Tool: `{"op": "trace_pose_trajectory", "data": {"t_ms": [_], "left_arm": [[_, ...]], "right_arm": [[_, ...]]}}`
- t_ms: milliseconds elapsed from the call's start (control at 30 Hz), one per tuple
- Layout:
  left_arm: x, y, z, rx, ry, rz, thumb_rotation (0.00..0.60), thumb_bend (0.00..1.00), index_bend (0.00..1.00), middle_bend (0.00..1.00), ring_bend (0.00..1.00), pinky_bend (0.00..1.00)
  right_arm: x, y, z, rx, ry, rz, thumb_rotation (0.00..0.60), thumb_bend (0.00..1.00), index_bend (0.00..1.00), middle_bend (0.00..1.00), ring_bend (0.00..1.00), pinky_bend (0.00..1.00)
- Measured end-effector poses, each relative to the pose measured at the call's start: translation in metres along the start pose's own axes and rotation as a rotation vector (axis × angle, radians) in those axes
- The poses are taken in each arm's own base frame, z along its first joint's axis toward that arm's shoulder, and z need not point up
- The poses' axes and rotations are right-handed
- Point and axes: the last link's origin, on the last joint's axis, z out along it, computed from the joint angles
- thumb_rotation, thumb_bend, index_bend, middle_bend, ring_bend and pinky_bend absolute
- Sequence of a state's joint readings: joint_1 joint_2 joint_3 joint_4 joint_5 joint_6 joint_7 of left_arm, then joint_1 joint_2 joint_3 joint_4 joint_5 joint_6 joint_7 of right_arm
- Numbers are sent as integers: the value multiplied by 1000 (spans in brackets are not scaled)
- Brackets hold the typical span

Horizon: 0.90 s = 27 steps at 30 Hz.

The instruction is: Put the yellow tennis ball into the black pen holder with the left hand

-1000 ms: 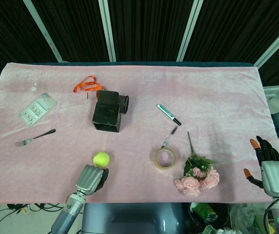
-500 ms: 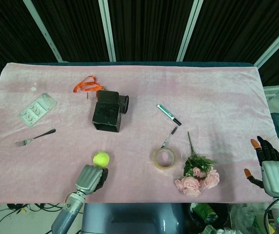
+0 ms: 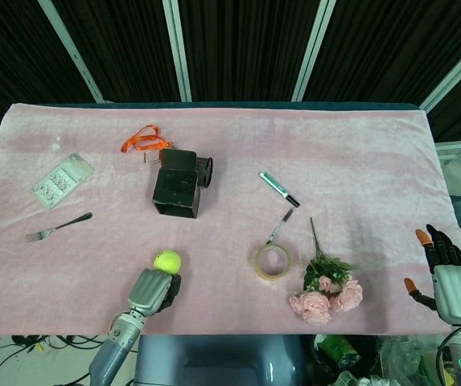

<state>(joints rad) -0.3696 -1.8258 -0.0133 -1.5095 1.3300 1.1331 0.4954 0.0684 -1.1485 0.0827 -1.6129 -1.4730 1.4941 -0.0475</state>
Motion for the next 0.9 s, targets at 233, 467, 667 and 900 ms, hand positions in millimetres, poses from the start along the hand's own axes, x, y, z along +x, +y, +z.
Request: {"op": "trace_pose_trajectory", "data": {"t_ms": [233, 467, 667, 900], "left_arm": [[6, -1, 17, 17, 34, -2, 600, 674, 858, 995, 977, 1000], [11, -5, 42, 52, 74, 18, 600, 673, 858, 994, 977, 1000], [21, -7, 71, 67, 100, 27, 600, 674, 858, 994, 977, 1000], [30, -9, 105, 66, 77, 42, 600, 674, 858, 994, 976, 1000]], "right_arm": [[0, 1, 0, -10, -3, 5, 600, 196, 53, 0, 41, 149], [0, 1, 0, -19, -5, 7, 600, 197, 51, 0, 42, 149], [0, 2, 1, -27, -8, 10, 600, 196, 50, 0, 41, 149], [0, 2, 1, -35, -7, 11, 600, 196, 47, 0, 42, 149]]}}
